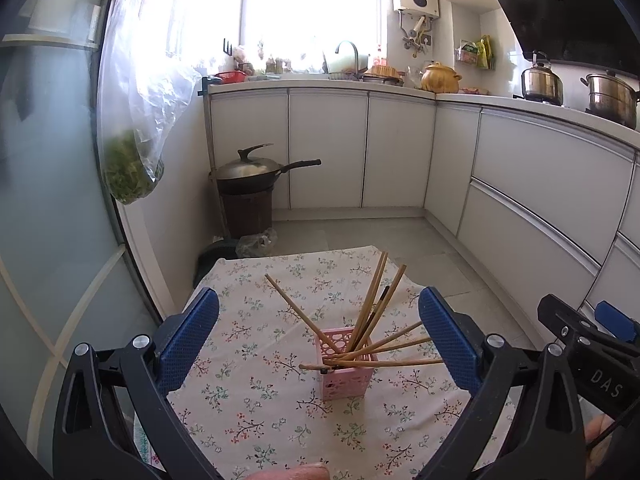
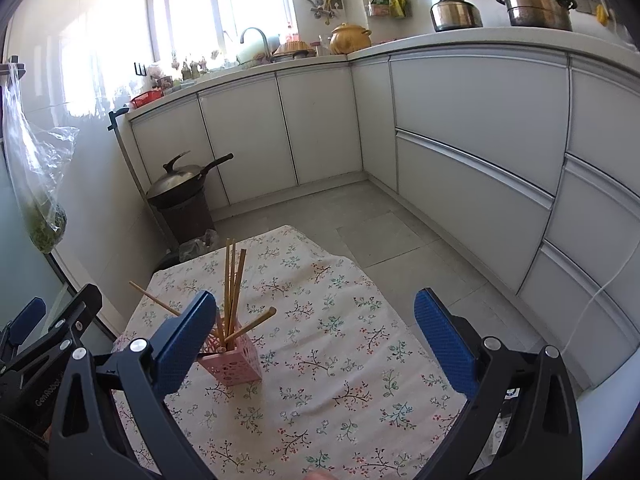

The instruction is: Organize utensils

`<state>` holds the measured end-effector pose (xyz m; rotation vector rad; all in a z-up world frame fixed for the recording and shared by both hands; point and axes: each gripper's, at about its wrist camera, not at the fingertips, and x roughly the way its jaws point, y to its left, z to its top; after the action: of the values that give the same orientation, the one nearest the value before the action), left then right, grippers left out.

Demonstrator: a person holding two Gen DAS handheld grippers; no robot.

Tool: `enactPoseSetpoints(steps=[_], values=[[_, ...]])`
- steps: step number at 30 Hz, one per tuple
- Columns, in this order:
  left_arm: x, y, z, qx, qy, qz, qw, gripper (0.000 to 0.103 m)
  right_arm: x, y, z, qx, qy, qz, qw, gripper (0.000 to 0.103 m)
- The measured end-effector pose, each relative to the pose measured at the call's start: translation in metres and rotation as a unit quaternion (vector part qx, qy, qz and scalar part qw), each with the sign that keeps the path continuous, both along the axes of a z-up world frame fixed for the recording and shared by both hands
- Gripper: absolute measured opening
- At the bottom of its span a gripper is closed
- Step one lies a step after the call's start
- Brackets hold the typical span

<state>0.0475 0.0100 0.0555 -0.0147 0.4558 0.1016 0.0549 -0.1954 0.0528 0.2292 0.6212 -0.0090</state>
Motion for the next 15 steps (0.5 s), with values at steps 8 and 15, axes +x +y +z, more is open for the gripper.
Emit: enactPoseSetpoints(steps=[8,15], values=[[0.0001,-0.0016,-0.0005,0.002,0.001,0.000,1.0000,0.096,0.0038,-0.0006,-0.0044,0.000,0.011,0.001,1.000,0.097],[0.0000,-0.0019,-0.0014,0.002,0.002,0.001,1.0000,0.096,0.0067,0.0003,-0.0078,-0.002,0.017,0.000,1.000,0.097]])
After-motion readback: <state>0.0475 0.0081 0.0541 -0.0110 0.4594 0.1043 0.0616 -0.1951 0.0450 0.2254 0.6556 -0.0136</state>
